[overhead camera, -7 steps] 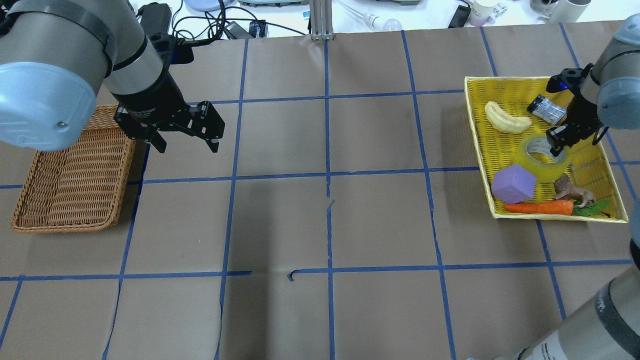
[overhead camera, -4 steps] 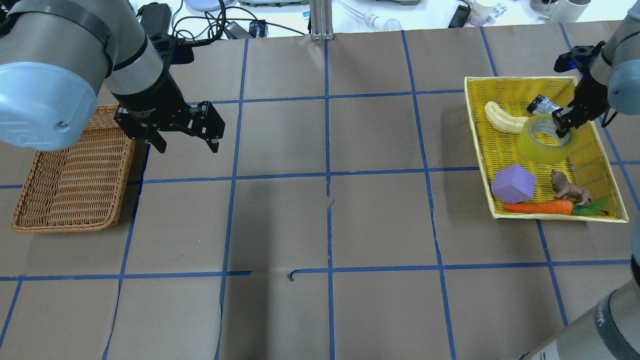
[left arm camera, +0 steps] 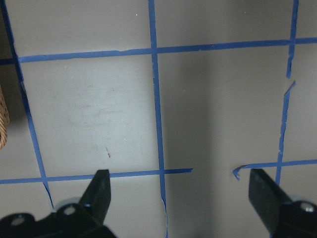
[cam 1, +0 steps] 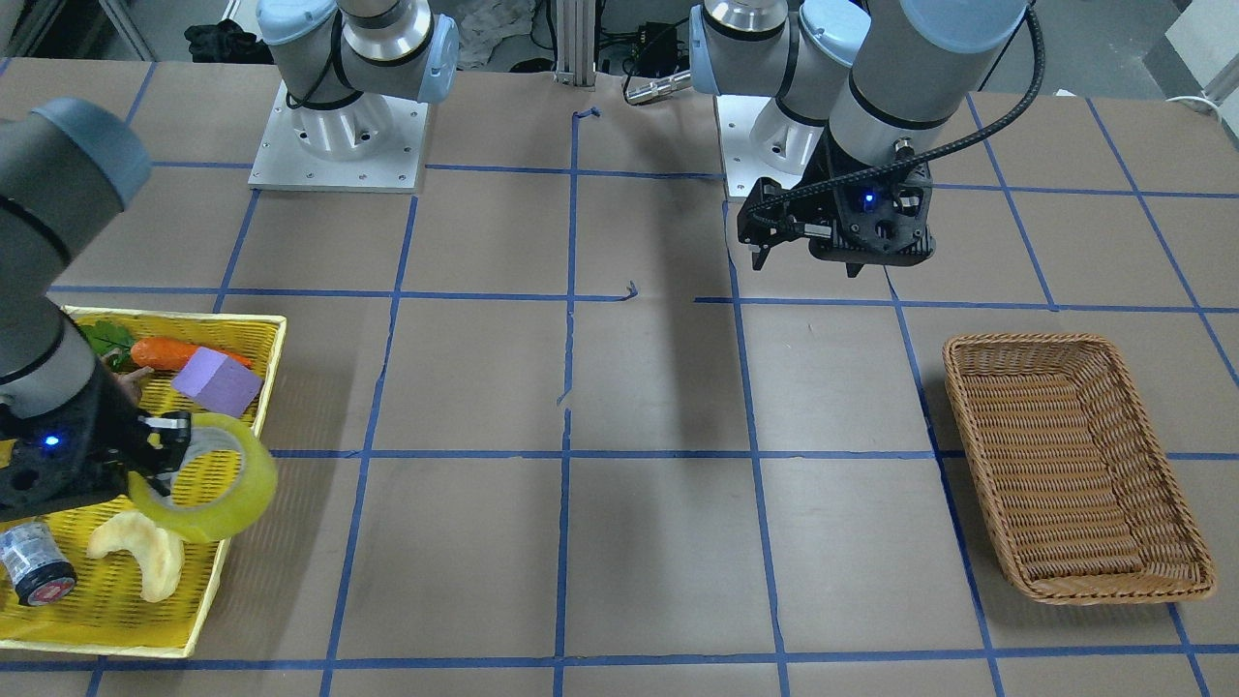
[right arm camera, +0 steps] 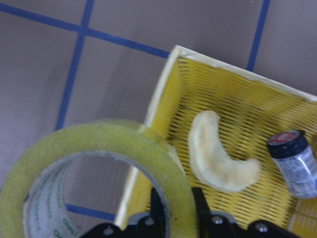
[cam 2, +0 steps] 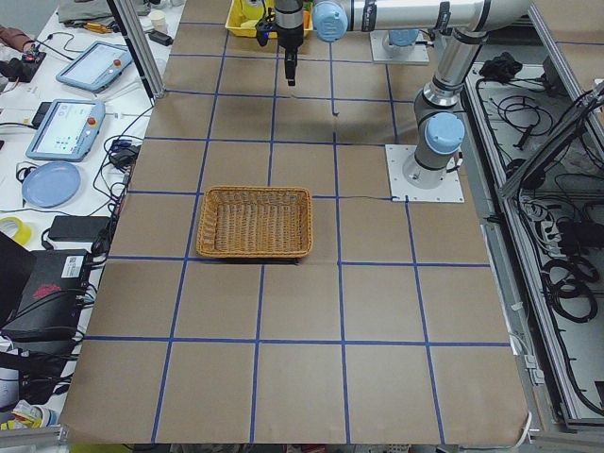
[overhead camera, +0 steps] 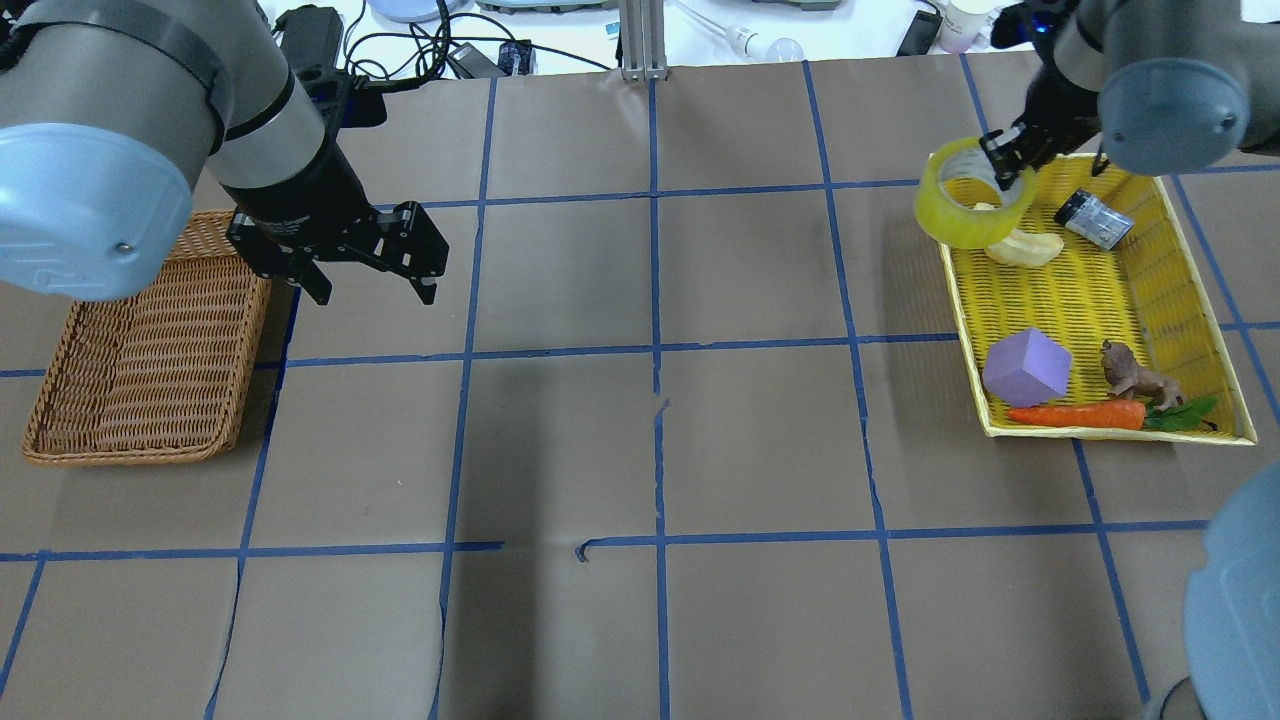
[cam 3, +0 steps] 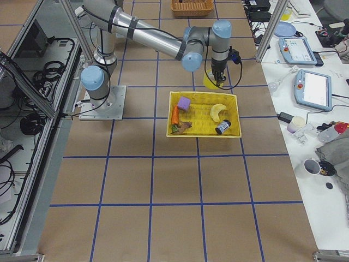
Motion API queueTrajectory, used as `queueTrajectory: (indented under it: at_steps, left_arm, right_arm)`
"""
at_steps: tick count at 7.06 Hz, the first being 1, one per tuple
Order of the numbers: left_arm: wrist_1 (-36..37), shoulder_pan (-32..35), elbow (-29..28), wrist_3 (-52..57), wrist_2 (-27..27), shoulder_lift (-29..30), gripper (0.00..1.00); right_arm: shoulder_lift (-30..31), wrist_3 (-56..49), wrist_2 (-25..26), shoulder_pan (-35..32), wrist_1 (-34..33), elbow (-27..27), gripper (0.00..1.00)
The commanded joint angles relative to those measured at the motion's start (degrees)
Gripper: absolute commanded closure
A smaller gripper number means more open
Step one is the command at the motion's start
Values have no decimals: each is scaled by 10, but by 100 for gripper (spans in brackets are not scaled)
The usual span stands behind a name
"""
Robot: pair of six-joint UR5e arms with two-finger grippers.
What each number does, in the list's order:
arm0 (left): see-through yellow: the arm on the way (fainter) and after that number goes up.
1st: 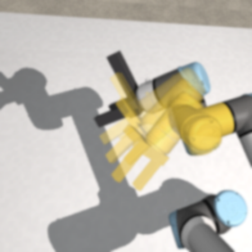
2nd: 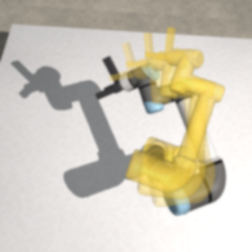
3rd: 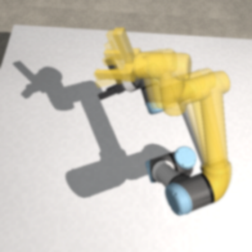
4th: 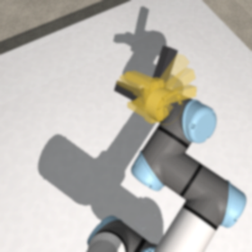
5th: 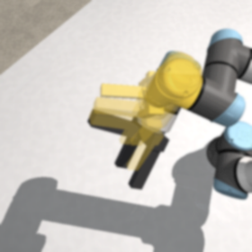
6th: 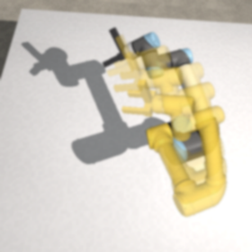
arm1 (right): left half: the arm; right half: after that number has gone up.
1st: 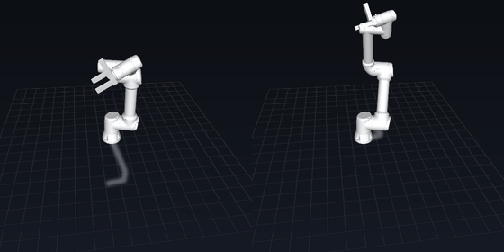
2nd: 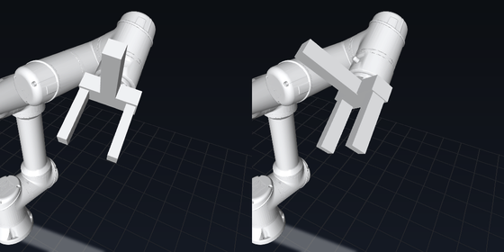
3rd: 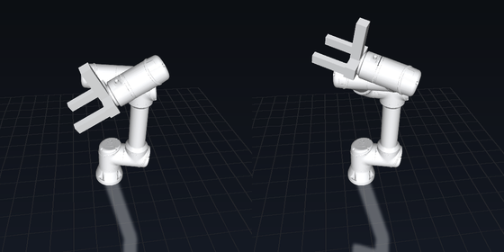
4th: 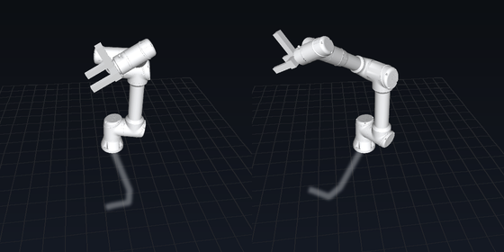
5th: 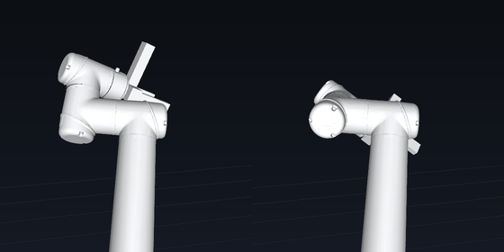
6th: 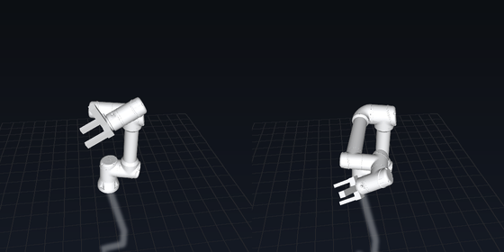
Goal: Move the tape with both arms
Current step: 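Carry the tape roll toward the table center and set it down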
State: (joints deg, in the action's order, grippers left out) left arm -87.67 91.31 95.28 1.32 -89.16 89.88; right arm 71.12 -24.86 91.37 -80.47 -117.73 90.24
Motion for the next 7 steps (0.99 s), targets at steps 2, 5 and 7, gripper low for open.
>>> queueTrajectory:
  at_steps: [2,5,7]
  left_arm:
    - [0,-2,0,0,0,0,0]
    - [0,-2,0,0,-2,0,0]
    - [0,-2,1,0,-1,0,0]
  right_arm:
    - [-16,156,-34,-109,-5,-2,100]
    - [-130,241,-53,-166,-36,-110,100]
    - [-211,291,-67,-214,-36,-183,100]
